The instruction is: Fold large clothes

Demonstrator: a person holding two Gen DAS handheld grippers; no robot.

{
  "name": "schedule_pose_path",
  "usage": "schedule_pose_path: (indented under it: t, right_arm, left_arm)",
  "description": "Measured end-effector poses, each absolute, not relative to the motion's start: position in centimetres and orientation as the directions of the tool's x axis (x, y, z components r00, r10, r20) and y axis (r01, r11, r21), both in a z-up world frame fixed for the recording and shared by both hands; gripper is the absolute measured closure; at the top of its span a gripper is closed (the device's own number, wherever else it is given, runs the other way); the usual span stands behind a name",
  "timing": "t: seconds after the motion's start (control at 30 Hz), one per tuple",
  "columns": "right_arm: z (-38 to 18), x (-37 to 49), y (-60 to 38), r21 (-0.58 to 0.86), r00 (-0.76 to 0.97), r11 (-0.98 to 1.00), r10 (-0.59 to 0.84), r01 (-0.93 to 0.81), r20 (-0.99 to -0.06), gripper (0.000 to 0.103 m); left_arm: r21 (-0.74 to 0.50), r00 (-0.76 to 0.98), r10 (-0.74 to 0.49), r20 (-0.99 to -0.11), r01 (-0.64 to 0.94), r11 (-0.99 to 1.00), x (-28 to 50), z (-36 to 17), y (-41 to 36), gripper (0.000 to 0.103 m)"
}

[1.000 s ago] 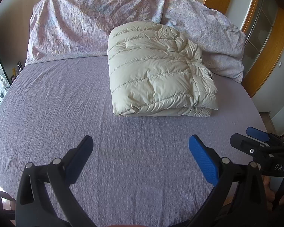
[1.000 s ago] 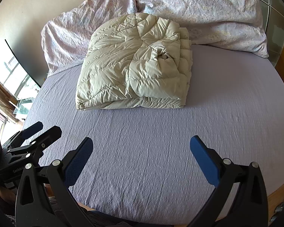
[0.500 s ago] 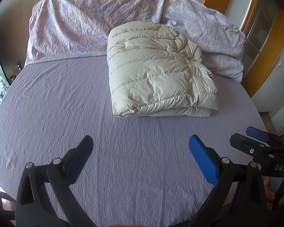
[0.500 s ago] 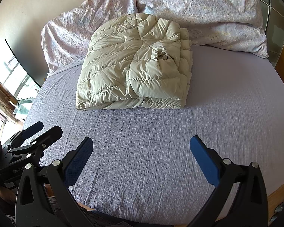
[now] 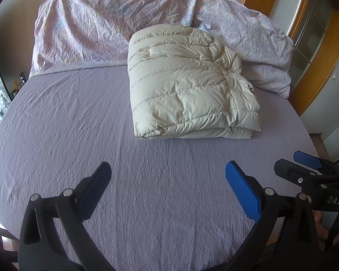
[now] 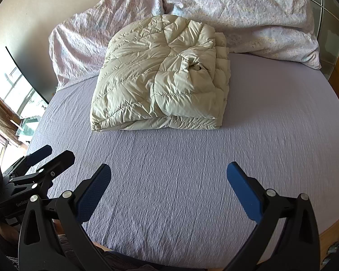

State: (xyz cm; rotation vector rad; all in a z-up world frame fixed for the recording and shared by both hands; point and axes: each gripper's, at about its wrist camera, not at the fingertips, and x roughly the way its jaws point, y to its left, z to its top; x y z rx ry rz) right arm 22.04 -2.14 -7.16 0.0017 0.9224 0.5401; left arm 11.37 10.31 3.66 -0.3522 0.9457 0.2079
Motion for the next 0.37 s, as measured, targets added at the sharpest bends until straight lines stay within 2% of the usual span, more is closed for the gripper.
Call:
schedule_pose_path:
  t: [0.37]
  right_arm:
    - [-7.21,21.99,-2.07,0.226,0.481,0.868,0.443,-0.443,-0.757,0.001]
  left_arm:
    - [-0.208,0.568,0.016,-0.823,-0.327,0.922,11.34,3.16,10.46,0.003]
